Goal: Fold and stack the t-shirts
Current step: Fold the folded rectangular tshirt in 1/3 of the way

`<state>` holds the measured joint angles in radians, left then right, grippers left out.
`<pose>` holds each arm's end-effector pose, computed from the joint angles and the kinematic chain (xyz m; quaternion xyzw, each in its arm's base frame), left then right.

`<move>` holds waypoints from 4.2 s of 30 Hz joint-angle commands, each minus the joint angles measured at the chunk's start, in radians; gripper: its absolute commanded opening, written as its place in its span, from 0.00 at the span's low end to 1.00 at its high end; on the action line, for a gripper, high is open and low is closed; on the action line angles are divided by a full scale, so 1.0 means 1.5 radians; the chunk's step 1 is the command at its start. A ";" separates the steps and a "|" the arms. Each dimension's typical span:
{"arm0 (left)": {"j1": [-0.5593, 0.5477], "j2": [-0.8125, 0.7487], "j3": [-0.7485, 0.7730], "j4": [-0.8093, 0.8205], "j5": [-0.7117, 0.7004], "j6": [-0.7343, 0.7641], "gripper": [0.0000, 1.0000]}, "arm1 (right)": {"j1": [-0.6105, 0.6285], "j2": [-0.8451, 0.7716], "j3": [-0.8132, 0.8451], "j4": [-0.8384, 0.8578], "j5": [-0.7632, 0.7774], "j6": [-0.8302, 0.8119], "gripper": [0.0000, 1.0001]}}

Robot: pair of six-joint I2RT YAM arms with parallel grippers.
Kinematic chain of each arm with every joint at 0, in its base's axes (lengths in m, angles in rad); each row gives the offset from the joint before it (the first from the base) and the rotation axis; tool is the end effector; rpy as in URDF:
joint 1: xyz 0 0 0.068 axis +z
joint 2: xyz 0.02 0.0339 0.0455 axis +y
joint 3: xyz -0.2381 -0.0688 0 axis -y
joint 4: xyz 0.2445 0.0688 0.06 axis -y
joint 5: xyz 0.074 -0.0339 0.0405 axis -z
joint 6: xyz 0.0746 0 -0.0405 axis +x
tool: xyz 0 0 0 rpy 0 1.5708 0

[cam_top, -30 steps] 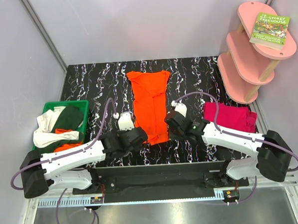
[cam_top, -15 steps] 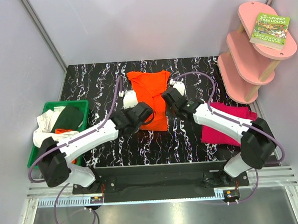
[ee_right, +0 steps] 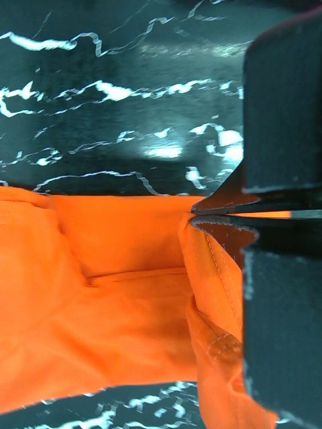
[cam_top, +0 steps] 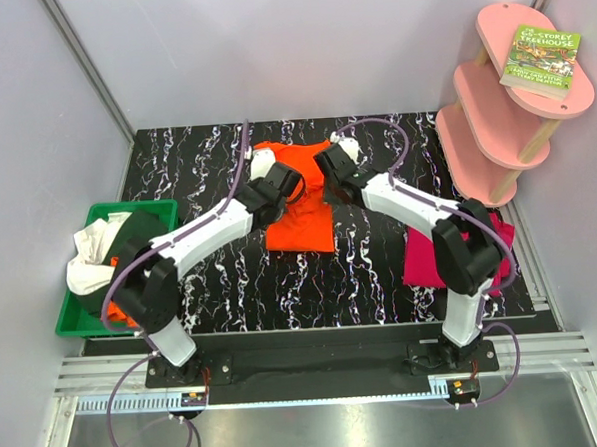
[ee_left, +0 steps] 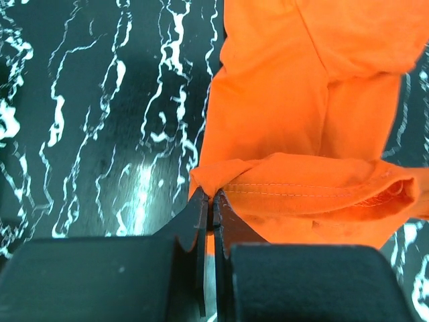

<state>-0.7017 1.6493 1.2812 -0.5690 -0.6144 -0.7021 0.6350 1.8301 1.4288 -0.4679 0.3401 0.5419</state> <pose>0.3090 -0.2049 0.2101 -0.0944 0.9057 0.0277 0.4123 0.3551 0.2307 0.1931 0.0150 0.9273 0.0558 0.3699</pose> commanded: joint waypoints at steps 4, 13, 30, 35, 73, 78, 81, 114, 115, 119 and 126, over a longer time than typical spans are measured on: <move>0.057 0.100 0.095 0.020 0.034 0.057 0.00 | -0.043 0.094 0.101 -0.001 0.000 -0.028 0.00; 0.103 0.205 0.200 0.022 0.082 0.087 0.00 | -0.090 0.176 0.157 0.004 -0.024 -0.025 0.00; 0.131 0.258 0.261 0.022 0.114 0.082 0.41 | -0.111 0.226 0.223 0.012 -0.036 -0.046 0.10; 0.130 0.124 0.169 0.068 0.115 0.032 0.99 | -0.102 0.118 0.168 0.054 -0.027 -0.043 0.50; 0.059 0.153 -0.051 0.173 0.300 0.009 0.03 | -0.055 0.294 0.262 0.049 -0.105 -0.031 0.00; 0.059 0.155 -0.056 0.169 0.301 0.008 0.03 | -0.090 0.325 0.326 0.042 -0.104 -0.030 0.00; 0.059 0.153 -0.058 0.164 0.299 0.008 0.03 | -0.109 0.345 0.383 0.030 -0.107 -0.027 0.00; 0.059 0.137 -0.052 0.152 0.278 0.027 0.15 | -0.015 0.199 0.153 0.076 -0.132 -0.022 0.00; 0.059 0.136 -0.052 0.151 0.278 0.027 0.15 | -0.016 0.220 0.162 0.074 -0.133 -0.022 0.00; 0.059 0.130 -0.052 0.149 0.285 0.026 0.15 | -0.021 0.261 0.215 0.060 -0.132 -0.023 0.00; 0.059 0.124 -0.062 0.148 0.298 0.016 0.15 | -0.048 0.317 0.298 0.045 -0.123 -0.022 0.00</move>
<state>-0.6140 1.8805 1.1961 -0.3389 -0.1883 -0.6746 0.5961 2.2742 1.7741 -0.4057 0.1329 0.5159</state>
